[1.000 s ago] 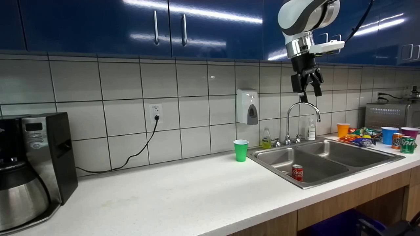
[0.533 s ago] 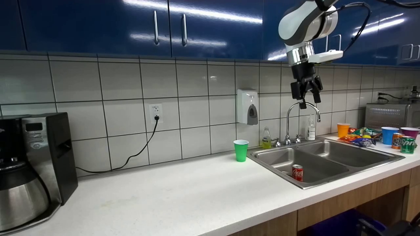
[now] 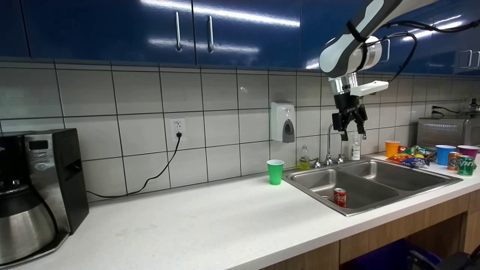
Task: Remove the red can from the sink.
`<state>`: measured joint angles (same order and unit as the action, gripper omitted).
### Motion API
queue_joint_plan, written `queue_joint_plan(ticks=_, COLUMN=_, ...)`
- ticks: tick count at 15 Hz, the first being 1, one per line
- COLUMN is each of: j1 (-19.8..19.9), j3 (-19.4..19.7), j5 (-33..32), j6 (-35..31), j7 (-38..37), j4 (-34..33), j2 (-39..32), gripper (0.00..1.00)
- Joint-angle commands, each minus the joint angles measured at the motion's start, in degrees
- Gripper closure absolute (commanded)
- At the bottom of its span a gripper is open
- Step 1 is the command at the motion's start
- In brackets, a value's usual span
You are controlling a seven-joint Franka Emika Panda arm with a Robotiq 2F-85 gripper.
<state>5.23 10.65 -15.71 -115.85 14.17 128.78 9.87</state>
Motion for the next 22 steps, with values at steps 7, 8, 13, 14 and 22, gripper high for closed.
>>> queue_joint_plan(ticks=7, j1=5.08, j3=2.76, j5=-0.18, j6=-11.57, j7=-0.34, j4=-1.80, j2=-11.54, gripper=0.00)
queue_joint_plan(ticks=8, j1=5.68, j3=3.22, j5=-0.15, j6=-12.73, j7=-0.21, j4=-2.33, j2=-13.14, gripper=0.00)
queue_joint_plan(ticks=13, j1=8.08, j3=4.33, j5=0.54, j6=-18.22, j7=-0.14, j4=-5.44, j2=-21.24, gripper=0.00)
queue_joint_plan(ticks=14, j1=8.49, j3=4.32, j5=0.84, j6=-19.46, j7=-0.24, j4=-6.31, j2=-23.12, gripper=0.00)
queue_joint_plan(ticks=22, j1=9.84, j3=3.25, j5=3.65, j6=-24.24, j7=-1.40, j4=-16.88, j2=-38.16, gripper=0.00)
